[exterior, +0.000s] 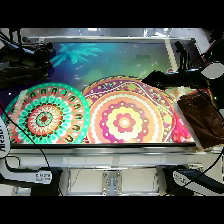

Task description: Fold the shirts.

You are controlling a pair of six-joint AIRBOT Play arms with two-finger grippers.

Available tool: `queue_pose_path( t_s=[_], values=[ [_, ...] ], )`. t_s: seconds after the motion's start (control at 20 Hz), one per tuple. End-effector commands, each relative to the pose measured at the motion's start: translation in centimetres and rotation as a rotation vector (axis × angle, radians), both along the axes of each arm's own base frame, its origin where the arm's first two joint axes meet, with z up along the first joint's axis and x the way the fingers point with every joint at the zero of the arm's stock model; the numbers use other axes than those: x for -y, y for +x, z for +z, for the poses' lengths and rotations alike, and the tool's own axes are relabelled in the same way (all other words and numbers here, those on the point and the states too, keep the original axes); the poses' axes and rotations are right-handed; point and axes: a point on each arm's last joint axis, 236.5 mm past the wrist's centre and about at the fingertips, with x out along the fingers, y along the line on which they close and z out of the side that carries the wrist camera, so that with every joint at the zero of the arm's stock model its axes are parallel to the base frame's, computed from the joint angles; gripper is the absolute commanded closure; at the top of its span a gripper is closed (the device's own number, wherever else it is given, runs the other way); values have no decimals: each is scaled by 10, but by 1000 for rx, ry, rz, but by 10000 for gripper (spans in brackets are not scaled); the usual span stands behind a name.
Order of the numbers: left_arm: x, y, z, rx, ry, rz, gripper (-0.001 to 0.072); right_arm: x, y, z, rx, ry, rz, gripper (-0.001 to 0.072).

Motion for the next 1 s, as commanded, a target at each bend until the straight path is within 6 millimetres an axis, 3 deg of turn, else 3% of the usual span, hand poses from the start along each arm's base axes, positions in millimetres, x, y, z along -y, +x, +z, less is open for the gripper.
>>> queue_pose_path(
  t_s=[0.0,0.65,0.95],
  values=[
    [0,0,0,-1,0,1,696,0,0,1,1,0,0,202],
    [0,0,0,0,0,1,695,0,0,1,2,1,-1,203],
    [-3,5,-6,-2,-1,7,695,20,49,26,181,17,-171,202]
  ],
)
